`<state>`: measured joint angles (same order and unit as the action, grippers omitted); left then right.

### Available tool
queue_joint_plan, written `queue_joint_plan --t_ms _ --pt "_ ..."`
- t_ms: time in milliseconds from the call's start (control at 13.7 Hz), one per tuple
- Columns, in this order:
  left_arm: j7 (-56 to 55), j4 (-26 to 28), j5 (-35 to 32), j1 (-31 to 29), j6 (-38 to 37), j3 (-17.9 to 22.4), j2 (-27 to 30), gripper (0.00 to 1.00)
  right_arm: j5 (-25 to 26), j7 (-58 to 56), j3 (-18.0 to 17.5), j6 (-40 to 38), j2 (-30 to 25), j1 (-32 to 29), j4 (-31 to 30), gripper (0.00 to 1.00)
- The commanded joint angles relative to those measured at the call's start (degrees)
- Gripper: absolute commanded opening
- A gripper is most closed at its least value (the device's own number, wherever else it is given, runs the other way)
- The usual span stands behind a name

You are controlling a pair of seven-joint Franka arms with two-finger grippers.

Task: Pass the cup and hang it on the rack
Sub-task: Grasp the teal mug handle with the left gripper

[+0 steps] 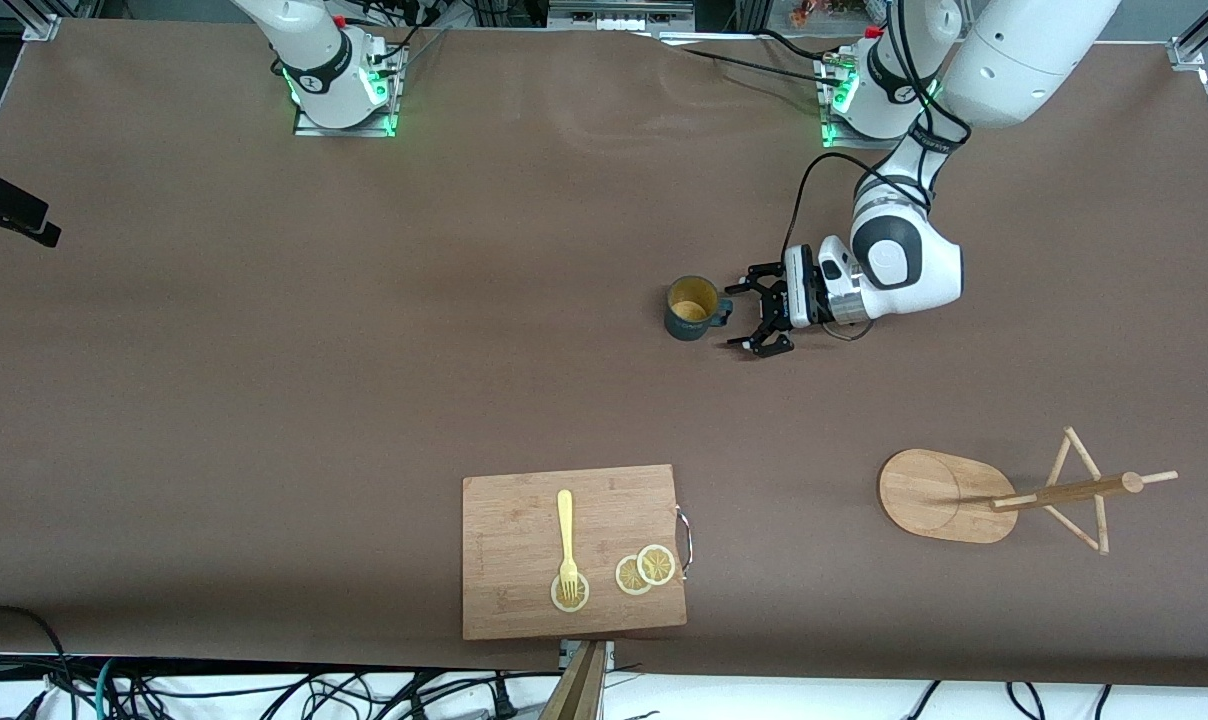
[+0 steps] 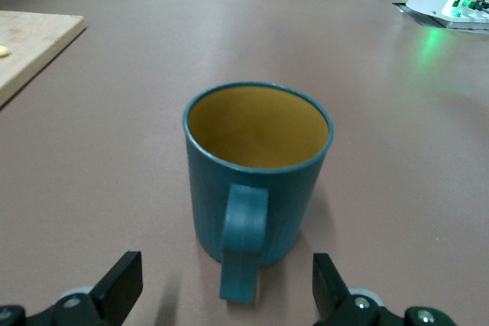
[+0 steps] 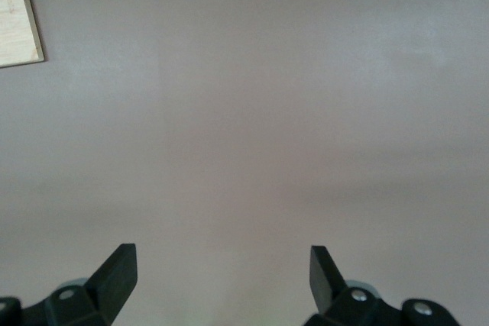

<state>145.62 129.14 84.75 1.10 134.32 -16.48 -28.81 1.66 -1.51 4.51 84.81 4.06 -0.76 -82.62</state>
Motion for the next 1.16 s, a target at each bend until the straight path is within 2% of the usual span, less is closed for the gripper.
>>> queue_joint_plan --t_ms 0,146,291,873,946,1092 --pt "4.7 -0.6 2.0 0.3 -0.6 -0.1 -0.1 0.48 0.9 -2.3 -0.8 -0.7 -0.2 -1.2 -0.6 1.0" --pt "4.8 -0.8 2.0 -0.2 -1.8 -0.1 -0.8 0.2 0.9 -2.3 -0.9 -1.1 -0.1 -1.2 -0.4 1.0" --pt "4.8 -0.7 2.0 -0.5 -2.5 0.0 -1.1 0.0 0.7 -2.2 -1.2 -1.1 -0.1 -0.9 -0.3 1.0" --pt "0.5 -0.5 0.9 -8.3 -10.2 0.0 0.1 0.0 0.4 -2.4 -1.2 -1.2 -0.1 -0.9 -0.3 1.0" --pt "-0.8 -0.4 0.2 -9.9 -12.8 0.3 0.3 0.0 0.4 -2.4 -1.2 -1.2 -0.1 -0.9 -0.3 1.0" --pt "-6.0 -0.5 -5.8 -13.9 -15.7 0.2 0.9 0.0 0.4 -2.4 -1.2 -1.2 -0.1 -0.8 -0.3 1.0"
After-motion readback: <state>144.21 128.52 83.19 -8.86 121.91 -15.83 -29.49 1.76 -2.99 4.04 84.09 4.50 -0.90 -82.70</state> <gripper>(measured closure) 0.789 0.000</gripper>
